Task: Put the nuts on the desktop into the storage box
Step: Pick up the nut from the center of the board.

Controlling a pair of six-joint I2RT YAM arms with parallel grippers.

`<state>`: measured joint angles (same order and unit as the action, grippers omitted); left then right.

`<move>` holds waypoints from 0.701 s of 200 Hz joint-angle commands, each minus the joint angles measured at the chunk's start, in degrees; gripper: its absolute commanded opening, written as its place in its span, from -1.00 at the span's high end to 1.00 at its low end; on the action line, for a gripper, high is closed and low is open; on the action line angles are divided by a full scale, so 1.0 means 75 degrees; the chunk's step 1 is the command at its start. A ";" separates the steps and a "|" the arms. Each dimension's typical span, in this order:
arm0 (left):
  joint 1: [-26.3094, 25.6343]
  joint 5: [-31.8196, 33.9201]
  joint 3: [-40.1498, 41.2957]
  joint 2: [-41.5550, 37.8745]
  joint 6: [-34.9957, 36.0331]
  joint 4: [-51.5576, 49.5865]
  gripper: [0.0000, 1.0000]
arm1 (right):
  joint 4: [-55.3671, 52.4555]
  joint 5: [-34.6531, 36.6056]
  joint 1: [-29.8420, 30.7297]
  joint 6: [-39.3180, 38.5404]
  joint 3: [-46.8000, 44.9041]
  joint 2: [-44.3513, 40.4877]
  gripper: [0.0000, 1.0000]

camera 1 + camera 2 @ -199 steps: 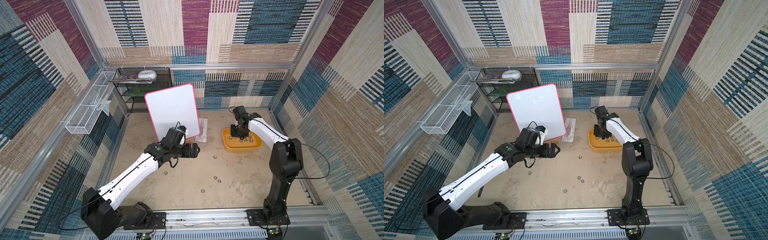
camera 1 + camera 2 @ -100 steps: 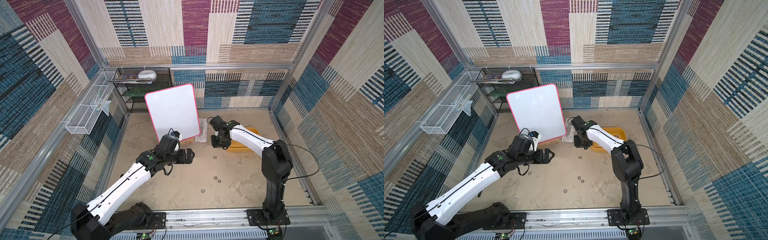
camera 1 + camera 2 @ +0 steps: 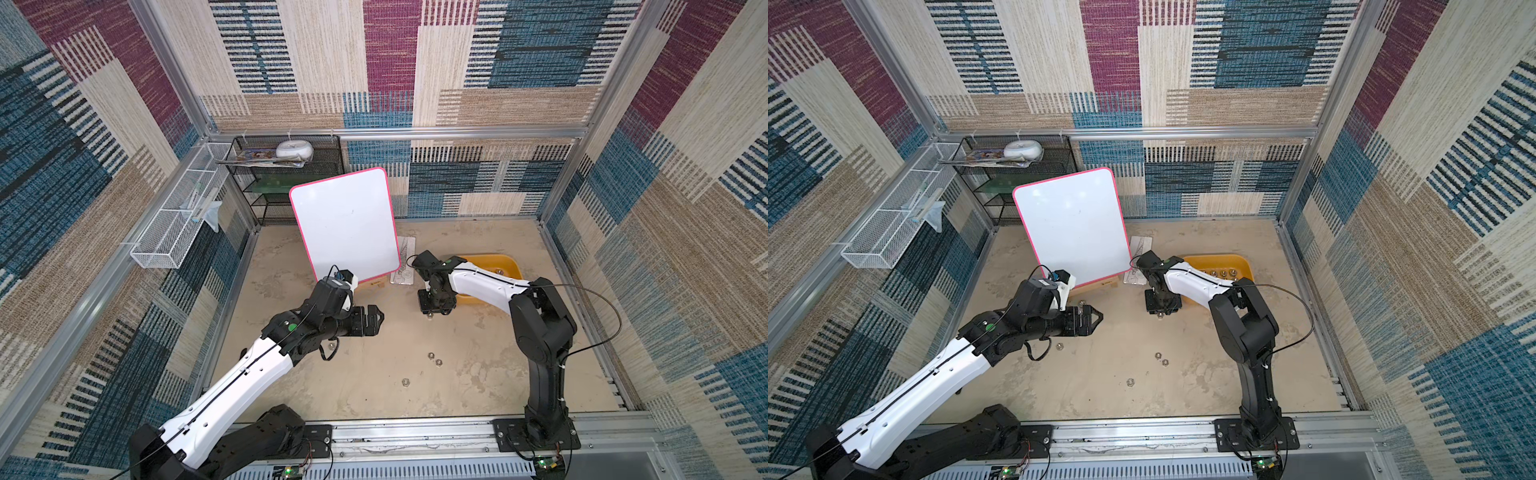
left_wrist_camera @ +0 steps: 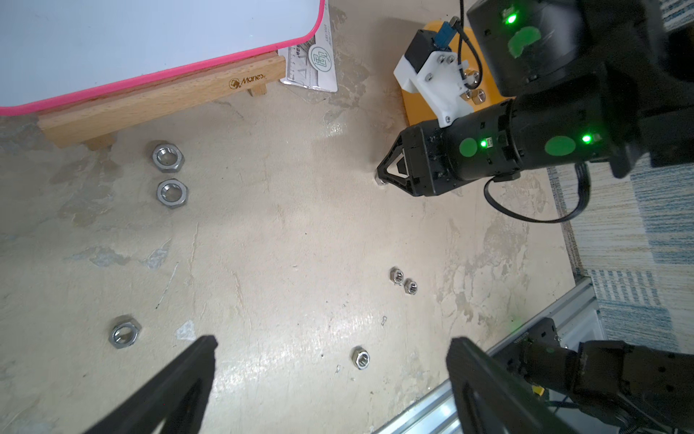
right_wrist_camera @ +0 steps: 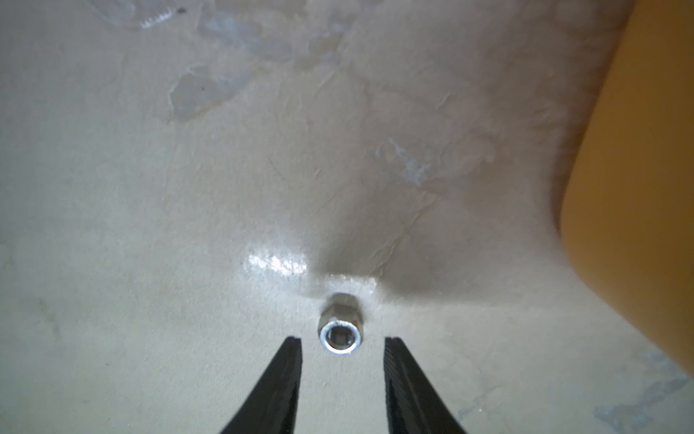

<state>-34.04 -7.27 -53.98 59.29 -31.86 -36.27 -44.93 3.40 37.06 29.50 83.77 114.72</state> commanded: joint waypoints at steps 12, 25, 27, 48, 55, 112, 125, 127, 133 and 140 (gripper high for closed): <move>0.0002 0.0089 0.0016 -0.0088 -0.0077 -0.0026 -1.00 | 0.0026 0.0018 0.0044 -0.0109 0.0091 0.0214 0.14; 0.0004 0.0102 0.0036 -0.0121 -0.0078 -0.0027 -1.00 | -0.0024 0.0056 0.0072 -0.0176 0.0167 0.0310 0.15; -0.0005 0.0108 0.0036 -0.0120 -0.0086 -0.0018 -1.00 | -0.0040 0.0075 0.0068 -0.0181 0.0173 0.0328 0.15; 0.0005 0.0137 0.0057 -0.0158 -0.0101 -0.0038 -1.00 | -0.0062 0.0096 0.0105 -0.0230 0.0214 0.0412 0.15; 0.0007 0.0132 0.0064 -0.0150 -0.0100 -0.0029 -1.00 | -0.0069 0.0087 0.0123 -0.0219 0.0221 0.0415 0.17; 0.0005 0.0113 0.0077 -0.0132 -0.0089 0.0008 -1.00 | -0.0184 0.0126 0.0239 -0.0017 0.0192 0.0348 0.29; 0.0004 0.0090 0.0068 -0.0115 -0.0083 0.0020 -1.00 | -0.0224 0.0219 0.0237 -0.0007 0.0222 0.0406 0.33; 0.0004 0.0090 0.0062 -0.0113 -0.0078 0.0020 -1.00 | -0.0221 0.0225 0.0241 -0.0016 0.0231 0.0416 0.33; 0.0002 0.0090 0.0061 -0.0110 -0.0087 0.0020 -1.00 | -0.0223 0.0236 0.0247 -0.0019 0.0244 0.0429 0.35; -0.0005 0.0081 0.0060 -0.0098 -0.0077 0.0037 -1.00 | -0.0222 0.0270 0.0241 -0.0019 0.0252 0.0459 0.36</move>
<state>-34.06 -7.07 -53.45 58.35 -32.60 -36.42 -45.56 4.10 38.83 28.93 85.17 117.69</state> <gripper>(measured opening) 0.998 0.329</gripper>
